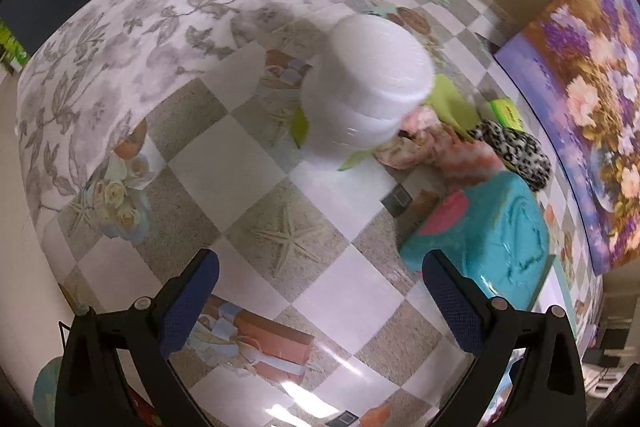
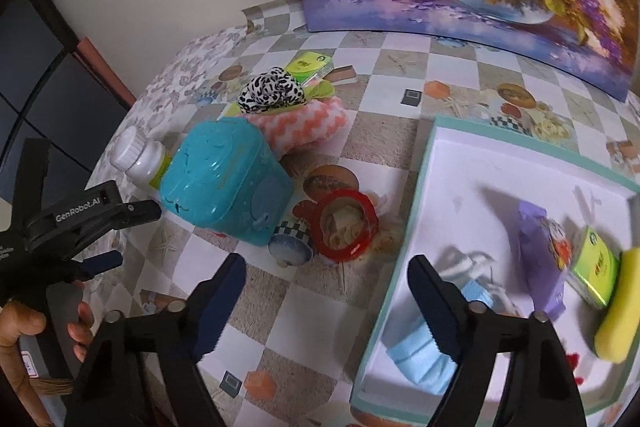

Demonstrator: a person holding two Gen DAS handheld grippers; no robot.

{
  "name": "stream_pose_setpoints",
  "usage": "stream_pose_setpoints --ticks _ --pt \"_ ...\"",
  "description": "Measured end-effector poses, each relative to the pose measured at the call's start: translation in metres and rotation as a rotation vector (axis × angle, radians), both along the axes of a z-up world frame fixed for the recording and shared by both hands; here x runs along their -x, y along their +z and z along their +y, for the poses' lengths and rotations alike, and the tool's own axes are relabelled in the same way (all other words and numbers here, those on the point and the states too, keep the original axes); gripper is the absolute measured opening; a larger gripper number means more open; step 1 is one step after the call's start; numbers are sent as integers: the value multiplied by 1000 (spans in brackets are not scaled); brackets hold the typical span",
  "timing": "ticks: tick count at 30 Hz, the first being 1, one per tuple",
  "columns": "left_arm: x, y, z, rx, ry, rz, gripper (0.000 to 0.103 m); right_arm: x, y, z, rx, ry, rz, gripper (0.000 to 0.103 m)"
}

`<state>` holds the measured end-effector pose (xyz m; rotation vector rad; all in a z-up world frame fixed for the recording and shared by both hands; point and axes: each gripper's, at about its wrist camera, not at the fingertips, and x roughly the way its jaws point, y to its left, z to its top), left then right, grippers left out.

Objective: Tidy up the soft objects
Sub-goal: 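Withdraw both grippers from the tray back toward the item pile, then reach right gripper down to the red tape roll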

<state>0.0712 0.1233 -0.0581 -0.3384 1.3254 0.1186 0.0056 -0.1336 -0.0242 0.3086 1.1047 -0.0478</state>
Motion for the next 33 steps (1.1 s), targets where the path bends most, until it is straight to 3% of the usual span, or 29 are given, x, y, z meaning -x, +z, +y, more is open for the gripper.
stream_pose_setpoints --ticks 6,17,27,33 --pt "-5 -11 4 -11 32 25 101 -18 -16 7 46 47 47 73" --pt "-25 -25 3 -17 78 39 101 -39 -38 6 63 76 99 72" --pt "-21 -19 10 -30 71 26 101 -54 -47 6 88 89 105 71" --pt "-20 -19 6 -35 65 30 101 -53 -54 4 68 91 124 56"
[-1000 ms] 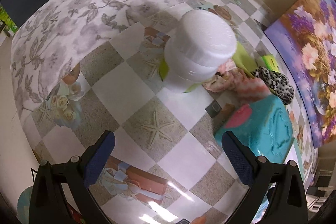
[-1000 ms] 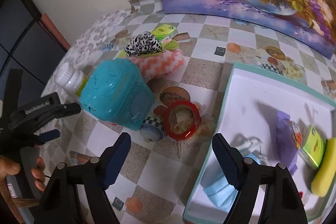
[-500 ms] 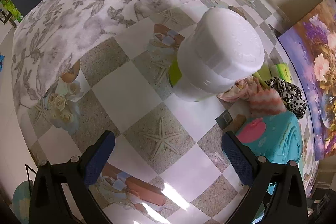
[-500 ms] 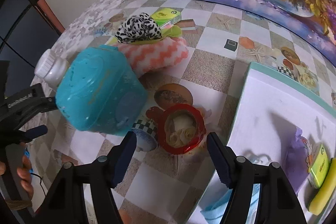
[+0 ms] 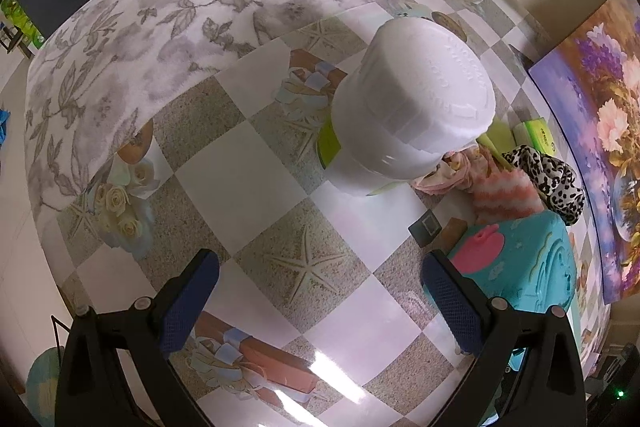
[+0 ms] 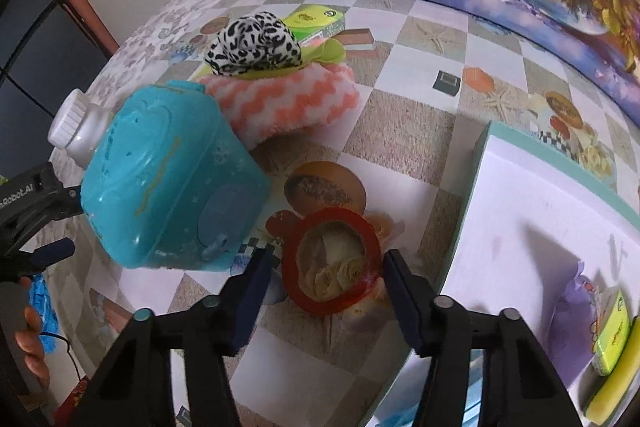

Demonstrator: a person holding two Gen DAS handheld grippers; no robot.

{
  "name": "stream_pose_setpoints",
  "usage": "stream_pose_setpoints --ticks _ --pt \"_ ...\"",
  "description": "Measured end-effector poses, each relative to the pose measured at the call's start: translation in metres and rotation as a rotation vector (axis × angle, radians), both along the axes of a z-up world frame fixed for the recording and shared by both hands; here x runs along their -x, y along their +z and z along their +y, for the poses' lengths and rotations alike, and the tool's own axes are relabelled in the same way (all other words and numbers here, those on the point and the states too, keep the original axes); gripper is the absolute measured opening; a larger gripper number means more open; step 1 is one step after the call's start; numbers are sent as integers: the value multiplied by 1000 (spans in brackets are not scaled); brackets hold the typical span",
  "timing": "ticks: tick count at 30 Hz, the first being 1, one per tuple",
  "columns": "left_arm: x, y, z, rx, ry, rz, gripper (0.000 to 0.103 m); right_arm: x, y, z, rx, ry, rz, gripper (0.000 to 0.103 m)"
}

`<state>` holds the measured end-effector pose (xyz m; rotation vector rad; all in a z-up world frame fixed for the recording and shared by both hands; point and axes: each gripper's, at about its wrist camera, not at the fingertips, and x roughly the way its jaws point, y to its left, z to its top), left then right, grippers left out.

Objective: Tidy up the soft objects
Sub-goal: 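Reach right gripper down to the red tape roll, then close right gripper on the red tape roll rim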

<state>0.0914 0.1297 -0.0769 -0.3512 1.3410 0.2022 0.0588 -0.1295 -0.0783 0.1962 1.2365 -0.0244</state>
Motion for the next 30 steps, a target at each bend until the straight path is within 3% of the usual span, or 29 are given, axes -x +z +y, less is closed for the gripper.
stream_pose_setpoints --ticks 30 --pt "2 2 -6 -9 -31 3 101 2 -8 13 26 17 25 58"
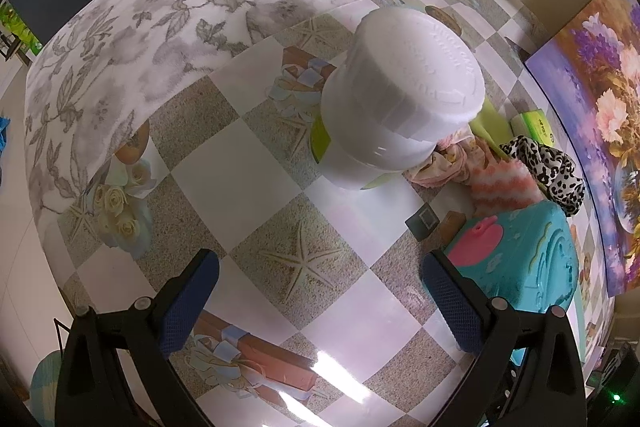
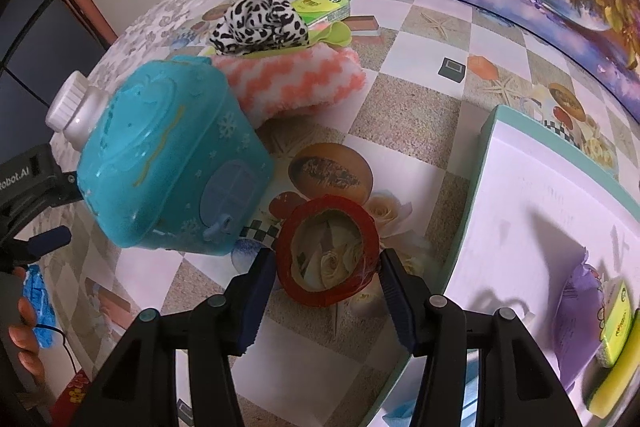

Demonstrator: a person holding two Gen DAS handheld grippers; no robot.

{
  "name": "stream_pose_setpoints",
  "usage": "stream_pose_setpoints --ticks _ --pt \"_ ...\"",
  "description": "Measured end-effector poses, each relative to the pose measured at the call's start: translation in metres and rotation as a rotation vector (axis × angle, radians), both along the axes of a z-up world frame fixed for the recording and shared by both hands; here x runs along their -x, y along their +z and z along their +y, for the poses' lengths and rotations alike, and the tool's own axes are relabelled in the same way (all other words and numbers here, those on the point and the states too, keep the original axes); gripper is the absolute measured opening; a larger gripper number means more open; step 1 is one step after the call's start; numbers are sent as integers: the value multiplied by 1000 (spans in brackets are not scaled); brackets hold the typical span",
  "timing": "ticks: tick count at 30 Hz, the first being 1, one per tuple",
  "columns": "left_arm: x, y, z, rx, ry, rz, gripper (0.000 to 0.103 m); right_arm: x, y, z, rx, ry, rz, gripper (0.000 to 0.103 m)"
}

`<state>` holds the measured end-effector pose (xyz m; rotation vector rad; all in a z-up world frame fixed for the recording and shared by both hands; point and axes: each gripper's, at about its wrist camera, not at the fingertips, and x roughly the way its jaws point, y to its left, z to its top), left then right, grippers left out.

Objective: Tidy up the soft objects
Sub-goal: 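Close right gripper on the red tape roll rim, then grasp leopard-print scrunchie with left gripper while right gripper lifts tape roll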

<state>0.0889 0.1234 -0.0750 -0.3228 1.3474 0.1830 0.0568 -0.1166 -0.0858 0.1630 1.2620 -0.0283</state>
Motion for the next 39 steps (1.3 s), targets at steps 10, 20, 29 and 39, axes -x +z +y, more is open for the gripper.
stream_pose_setpoints --ticks 10,20,29,39 --pt "0 -2 0 -6 -7 -1 101 -1 -3 7 27 14 -1 59" --pt "-1 -2 -2 -11 -20 3 101 1 -2 3 19 7 -6 55" --pt "-3 -4 -13 -20 -53 5 101 11 6 -9 -42 -26 -12 55" --pt "-1 23 -19 16 -120 -44 101 25 42 -37 -77 -130 -43 55"
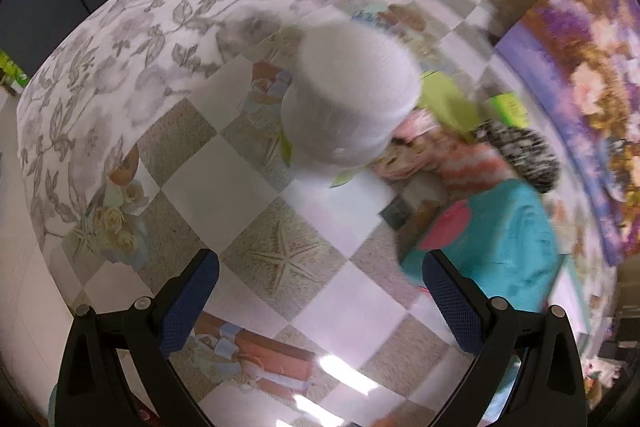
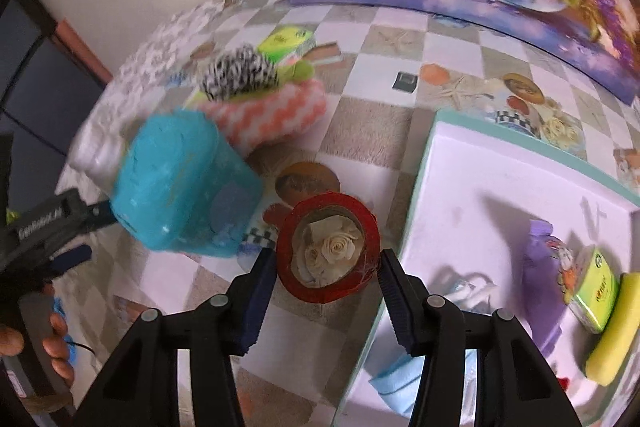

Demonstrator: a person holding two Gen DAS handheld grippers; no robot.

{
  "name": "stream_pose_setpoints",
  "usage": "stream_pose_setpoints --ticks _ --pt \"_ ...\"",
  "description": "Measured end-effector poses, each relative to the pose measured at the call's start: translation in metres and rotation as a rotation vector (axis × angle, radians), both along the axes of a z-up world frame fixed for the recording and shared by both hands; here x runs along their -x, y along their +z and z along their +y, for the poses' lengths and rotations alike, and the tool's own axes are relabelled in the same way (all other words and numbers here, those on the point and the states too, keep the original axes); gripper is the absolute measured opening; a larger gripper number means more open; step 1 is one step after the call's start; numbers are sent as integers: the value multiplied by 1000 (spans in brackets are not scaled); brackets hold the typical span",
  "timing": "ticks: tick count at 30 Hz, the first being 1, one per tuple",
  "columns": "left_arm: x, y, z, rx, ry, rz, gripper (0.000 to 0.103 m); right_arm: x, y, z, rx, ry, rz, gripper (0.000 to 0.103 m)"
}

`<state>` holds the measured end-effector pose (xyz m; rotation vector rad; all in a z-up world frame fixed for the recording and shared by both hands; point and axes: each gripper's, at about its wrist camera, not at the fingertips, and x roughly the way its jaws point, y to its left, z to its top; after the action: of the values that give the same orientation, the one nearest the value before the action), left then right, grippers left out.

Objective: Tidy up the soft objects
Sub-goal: 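Grasp leopard-print scrunchie with left gripper while right gripper lifts tape roll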

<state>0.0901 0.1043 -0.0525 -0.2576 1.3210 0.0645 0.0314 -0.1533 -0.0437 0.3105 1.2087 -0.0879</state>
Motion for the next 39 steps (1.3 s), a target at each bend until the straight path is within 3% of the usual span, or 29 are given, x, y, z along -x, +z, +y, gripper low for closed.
stream_pose_setpoints --ticks 5,10,18,23,31,37,39 --pt "1 41 -5 -26 -60 -113 101 2 28 -6 25 -45 -18 55" --pt "-22 65 -36 -2 -196 -168 101 10 55 -22 29 -92 -62 55" --pt "-65 62 -119 -18 -468 -92 101 24 91 -60 100 -188 -122 55" --pt "-88 53 -151 -93 -513 -68 101 32 103 -78 105 -249 -147 55" --pt "-112 24 -174 -126 -491 -6 100 33 105 -80 78 -254 -172 55" --pt "-124 6 -173 -116 -457 54 80 34 100 -87 68 -276 -161 55" --pt "-124 5 -173 -93 -454 59 67 35 98 -89 69 -284 -157 55"
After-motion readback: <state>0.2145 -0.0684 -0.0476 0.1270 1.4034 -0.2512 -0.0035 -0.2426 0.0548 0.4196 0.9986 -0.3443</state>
